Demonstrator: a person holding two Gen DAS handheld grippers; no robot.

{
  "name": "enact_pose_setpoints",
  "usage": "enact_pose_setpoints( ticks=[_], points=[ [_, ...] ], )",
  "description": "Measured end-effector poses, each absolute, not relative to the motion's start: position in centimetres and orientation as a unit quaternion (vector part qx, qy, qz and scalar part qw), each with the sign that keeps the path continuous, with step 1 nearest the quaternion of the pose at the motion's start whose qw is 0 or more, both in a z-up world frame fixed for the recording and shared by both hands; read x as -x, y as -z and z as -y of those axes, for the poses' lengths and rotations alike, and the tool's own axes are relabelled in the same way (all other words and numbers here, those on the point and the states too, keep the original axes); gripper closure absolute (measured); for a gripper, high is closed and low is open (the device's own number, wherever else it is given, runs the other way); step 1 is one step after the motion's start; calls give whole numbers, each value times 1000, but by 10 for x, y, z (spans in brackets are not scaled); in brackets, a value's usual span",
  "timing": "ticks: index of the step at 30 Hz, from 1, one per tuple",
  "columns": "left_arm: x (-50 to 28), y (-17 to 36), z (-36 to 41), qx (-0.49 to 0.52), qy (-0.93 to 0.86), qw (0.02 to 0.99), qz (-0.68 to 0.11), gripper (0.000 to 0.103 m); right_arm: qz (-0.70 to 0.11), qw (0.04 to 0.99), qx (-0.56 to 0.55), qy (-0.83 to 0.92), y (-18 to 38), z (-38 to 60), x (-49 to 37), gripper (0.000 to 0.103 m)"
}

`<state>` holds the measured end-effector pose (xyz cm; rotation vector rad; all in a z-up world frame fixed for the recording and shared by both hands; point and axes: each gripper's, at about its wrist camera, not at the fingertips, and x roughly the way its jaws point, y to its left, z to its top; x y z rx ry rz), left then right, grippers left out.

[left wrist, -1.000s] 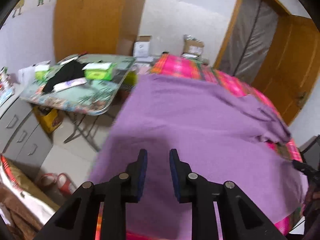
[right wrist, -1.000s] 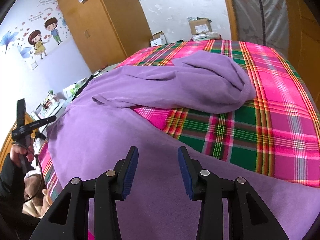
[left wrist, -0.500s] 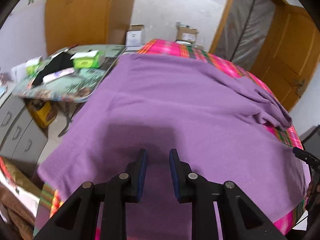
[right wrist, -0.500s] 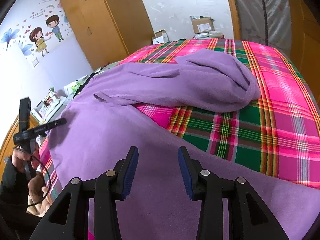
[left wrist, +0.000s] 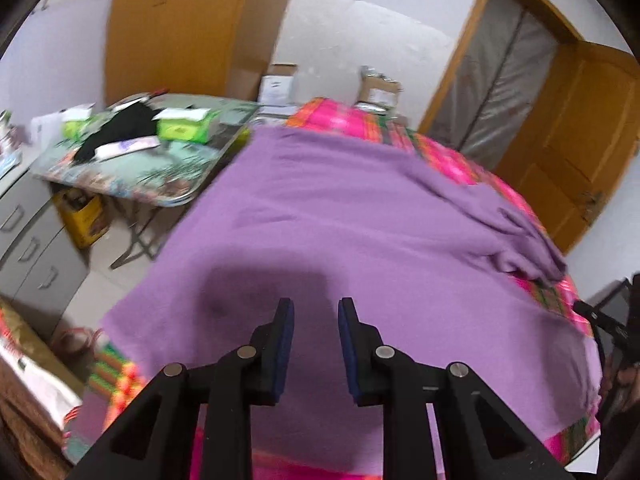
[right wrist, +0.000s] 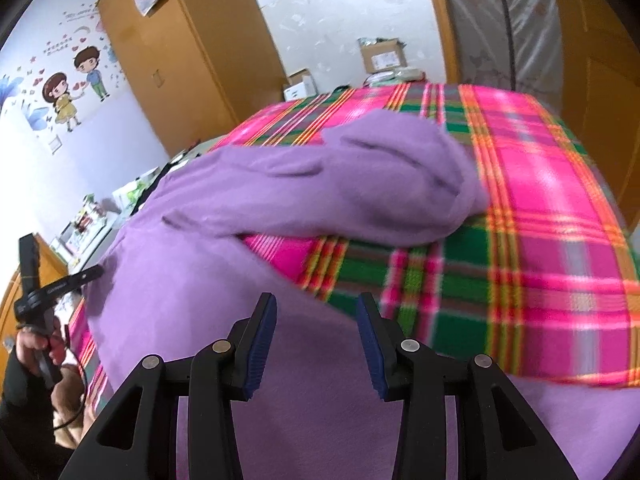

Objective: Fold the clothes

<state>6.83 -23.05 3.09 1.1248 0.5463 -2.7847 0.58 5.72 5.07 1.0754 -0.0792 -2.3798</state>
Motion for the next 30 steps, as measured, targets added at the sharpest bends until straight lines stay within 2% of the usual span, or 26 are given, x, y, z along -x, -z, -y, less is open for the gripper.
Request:
enact_pose_setpoints(
  ticks=[11,19,20,21,22,25,30],
  points=[
    [-26,-29,136,-391,910,-40,-131,80,2,198,-372,907,-86,-85,58,60],
    [-10,-10,103,-423,898,-45,-111,80,0,176,-432,885,-59,-88,136,60],
    [-11,-9,101,-422,899,-41,-107,79,-1,179,-440,880,-54,-87,143,67],
    [-11,-9,99,-419,901,-39,-103,79,-1,180,-445,877,-50,-86,147,85],
    [-11,-9,98,-419,902,-37,-100,79,-2,181,-449,875,-46,-86,149,93],
    [-11,-8,94,-416,905,-35,-85,77,15,183,-443,878,-46,-94,146,96],
    [-9,-7,83,-413,909,-38,-51,63,61,159,-415,894,-59,-131,116,97]
  ],
)
